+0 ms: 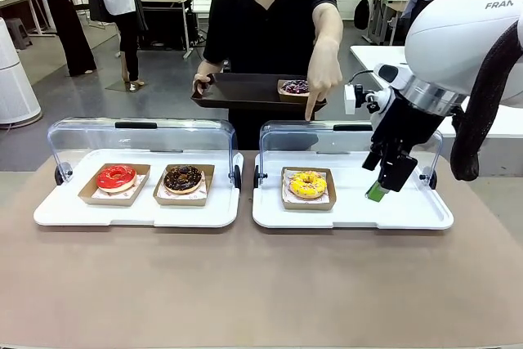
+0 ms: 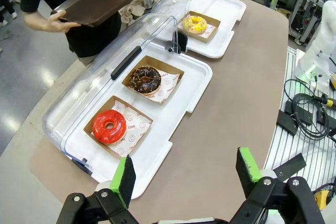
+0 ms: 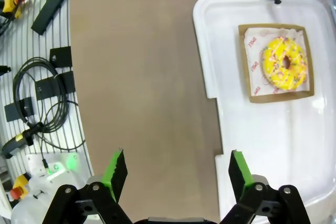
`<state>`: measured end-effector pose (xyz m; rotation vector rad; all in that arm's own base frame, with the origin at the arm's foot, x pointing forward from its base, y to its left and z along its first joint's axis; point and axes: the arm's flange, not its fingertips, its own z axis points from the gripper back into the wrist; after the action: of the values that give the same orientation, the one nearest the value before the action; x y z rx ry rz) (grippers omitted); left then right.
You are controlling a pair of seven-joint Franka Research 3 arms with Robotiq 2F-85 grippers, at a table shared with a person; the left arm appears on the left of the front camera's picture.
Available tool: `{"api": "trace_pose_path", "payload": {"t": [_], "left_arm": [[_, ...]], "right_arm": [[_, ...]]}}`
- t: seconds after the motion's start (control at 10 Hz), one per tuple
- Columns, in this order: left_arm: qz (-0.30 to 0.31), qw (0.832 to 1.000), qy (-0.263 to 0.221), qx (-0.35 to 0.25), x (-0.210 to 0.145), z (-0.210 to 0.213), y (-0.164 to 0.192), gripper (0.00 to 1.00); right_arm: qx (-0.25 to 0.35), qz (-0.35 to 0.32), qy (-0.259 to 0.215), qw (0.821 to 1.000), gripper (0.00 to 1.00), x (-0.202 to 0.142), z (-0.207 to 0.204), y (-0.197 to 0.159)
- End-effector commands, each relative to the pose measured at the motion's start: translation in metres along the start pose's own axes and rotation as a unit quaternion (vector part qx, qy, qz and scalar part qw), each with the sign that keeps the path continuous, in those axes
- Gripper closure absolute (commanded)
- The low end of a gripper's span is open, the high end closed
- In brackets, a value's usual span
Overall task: Provide the desired donut to the person.
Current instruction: Pick up and lift the Paper togo box containing the Donut pointed at by the person.
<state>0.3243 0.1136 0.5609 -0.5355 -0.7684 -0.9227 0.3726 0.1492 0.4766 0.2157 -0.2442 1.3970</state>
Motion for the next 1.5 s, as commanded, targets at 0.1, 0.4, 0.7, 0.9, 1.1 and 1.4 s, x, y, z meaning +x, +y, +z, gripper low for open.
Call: {"api": "trace_pose_path", "payload": {"t": [0.1, 0.4, 0.7, 0.9, 1.1, 1.4], "left_arm": [[-0.005, 1.0, -0.011, -0.003, -0.001, 0.001, 0.001, 0.0], [-0.005, 1.0, -0.011, -0.003, -0.001, 0.001, 0.001, 0.0], [-0.005, 1.0, -0.011, -0.003, -0.001, 0.001, 0.001, 0.0], [-0.005, 1.0, -0.011, -0.003, -0.001, 0.001, 0.001, 0.0], [-0.005, 1.0, -0.011, -0.003, -0.001, 0.001, 0.001, 0.0], [-0.005, 1.0, -0.011, -0.003, -0.001, 0.001, 0.001, 0.0]], "right_arm": [[-0.009, 0.001, 0.009, 1.0, 0.0, -0.004, -0.002, 0.001], [-0.001, -0.034, 0.017, 0.999, 0.0, 0.014, -0.013, 0.002], [-0.013, -0.068, 0.058, 0.996, 0.0, 0.061, -0.048, -0.003], [-0.029, -0.059, 0.094, 0.993, 0.0, 0.089, -0.071, -0.01], [0.014, 0.044, 0.125, 0.991, 0.0, 0.112, -0.085, -0.022], [0.038, 0.055, 0.132, 0.989, 0.0, 0.13, -0.104, -0.038]]}}
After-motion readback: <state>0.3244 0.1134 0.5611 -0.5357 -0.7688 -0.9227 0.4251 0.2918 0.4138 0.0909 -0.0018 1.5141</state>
